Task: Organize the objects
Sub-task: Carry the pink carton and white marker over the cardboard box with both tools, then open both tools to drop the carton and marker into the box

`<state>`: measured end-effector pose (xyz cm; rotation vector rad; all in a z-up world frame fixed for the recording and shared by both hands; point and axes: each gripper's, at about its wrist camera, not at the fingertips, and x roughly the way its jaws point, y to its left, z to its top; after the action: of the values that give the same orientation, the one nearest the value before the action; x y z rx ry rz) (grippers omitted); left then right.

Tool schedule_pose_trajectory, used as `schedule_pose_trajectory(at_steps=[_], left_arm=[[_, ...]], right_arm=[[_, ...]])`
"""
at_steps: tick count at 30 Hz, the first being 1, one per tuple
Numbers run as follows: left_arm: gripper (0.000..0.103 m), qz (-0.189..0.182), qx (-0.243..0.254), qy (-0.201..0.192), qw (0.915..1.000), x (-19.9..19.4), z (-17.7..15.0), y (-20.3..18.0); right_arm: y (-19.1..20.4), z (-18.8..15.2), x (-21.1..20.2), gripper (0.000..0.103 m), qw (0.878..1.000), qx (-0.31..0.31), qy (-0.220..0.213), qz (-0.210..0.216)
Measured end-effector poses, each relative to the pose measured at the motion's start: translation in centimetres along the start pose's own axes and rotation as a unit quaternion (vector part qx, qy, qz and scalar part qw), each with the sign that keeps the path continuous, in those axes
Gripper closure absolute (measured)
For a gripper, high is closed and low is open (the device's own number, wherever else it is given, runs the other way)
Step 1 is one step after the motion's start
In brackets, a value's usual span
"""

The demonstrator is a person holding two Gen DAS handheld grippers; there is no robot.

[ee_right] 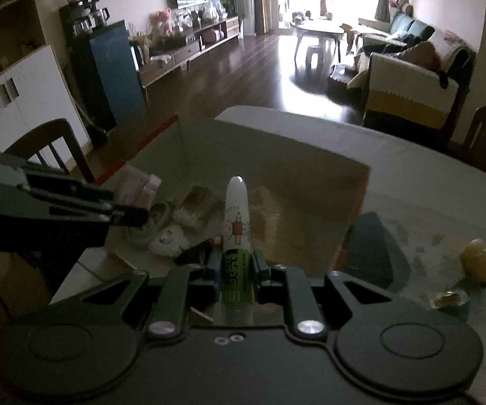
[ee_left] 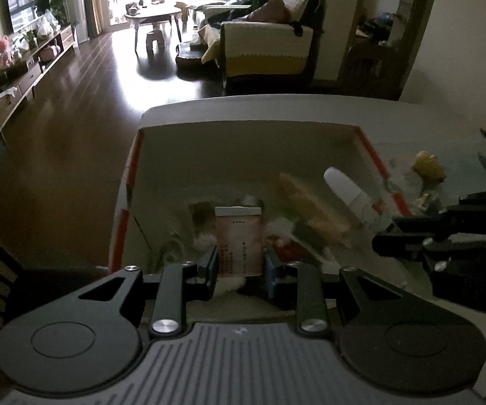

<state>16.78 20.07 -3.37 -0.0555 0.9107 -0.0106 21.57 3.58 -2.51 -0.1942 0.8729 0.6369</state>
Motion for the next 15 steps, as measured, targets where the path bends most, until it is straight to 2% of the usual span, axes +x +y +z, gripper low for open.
schedule_pose_trajectory(at_steps=[7, 15], left_arm=[[0.076, 0.010, 0.015, 0.026, 0.9995, 3.8, 1.7, 1.6], [0.076, 0.008, 0.037, 0.065, 0.9971, 7.9, 2.2, 1.5]], right_arm=[[1.7, 0.5, 3.5, 0.087, 0.999, -0.020, 0.029, 0.006], [2.8, 0.4, 5.7, 0.087, 0.998, -0.028, 0.058, 0.016]])
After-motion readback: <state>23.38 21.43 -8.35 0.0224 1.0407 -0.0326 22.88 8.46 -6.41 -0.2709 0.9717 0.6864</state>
